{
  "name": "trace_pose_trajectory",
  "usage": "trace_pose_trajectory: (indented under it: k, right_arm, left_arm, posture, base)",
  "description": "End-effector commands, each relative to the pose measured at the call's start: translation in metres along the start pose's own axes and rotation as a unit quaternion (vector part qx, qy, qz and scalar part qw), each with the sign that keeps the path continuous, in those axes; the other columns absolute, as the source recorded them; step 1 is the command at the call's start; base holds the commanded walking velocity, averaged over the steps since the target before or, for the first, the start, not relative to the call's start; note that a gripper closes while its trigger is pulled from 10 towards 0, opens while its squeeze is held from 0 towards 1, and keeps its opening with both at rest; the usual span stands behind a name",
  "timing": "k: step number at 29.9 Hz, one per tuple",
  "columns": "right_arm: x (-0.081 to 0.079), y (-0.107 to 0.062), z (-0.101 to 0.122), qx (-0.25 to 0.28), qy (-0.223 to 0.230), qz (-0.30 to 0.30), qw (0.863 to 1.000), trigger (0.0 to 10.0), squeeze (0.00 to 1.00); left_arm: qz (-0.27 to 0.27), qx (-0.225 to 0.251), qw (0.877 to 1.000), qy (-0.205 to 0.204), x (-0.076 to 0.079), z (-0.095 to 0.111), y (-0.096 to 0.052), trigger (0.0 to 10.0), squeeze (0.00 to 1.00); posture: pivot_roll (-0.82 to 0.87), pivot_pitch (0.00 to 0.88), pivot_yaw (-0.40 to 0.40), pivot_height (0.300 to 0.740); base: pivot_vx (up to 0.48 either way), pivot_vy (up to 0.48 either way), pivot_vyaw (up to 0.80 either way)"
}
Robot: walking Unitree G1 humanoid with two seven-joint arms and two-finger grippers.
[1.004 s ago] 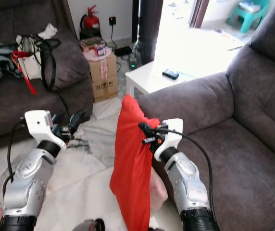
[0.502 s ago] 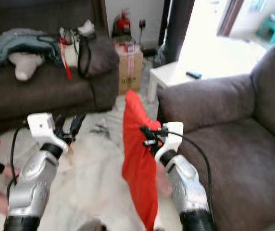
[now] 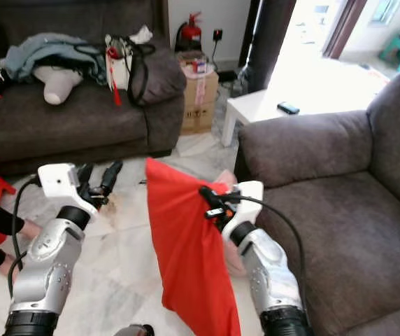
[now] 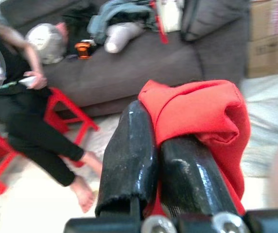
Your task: Move the pillow to the sofa from floor
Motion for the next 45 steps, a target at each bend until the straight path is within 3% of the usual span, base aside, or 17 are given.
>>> trace_pose_trajectory:
  k: [1,9,21,45]
  right_arm:
    - [-0.001,0.004,0.042,0.075,-0.035,0.014,0.996,10.0,0.0]
    - [-0.002,0.003,0.038,0.07,-0.035,0.018,0.997,10.0,0.0]
    - [0.002,0.005,0.037,0.067,-0.022,0.006,0.997,10.0,0.0]
    - [0.003,0.006,0.031,0.051,-0.023,0.0,0.998,10.0,0.0]
  left_arm:
    - [-0.005,-0.002,1.0,0.0,0.005,-0.003,0.0,10.0,0.0]
    - [-0.008,-0.005,1.0,0.001,0.006,-0.004,0.001,10.0,0.0]
    - [-0.01,-0.007,1.0,0.006,0.007,-0.006,0.002,10.0,0.0]
    - [-0.01,-0.014,1.0,-0.003,0.008,-0.009,0.004,10.0,0.0]
  posture:
    - [0.03,0.072,-0.059,0.74]
    - [0.03,0.075,-0.056,0.74]
    - [0.03,0.073,-0.056,0.74]
    - [0.03,0.075,-0.057,0.74]
  base:
    - [0.0,0.0,0.8]
    - [0.0,0.0,0.8]
    - [0.0,0.0,0.0]
    - [0.0,0.016,-0.8]
Point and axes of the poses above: a point about 5 cm out from each wrist's last joint towards the gripper, its own y axis pointing out of the wrist towards the gripper, its own z axis along the axis of the wrist's last joint, x = y × z, the point moved 5 cm from there along y, pointing out of the wrist towards the gripper, and after that the axes turned 10 degrees about -y, right-handed, at the moved point
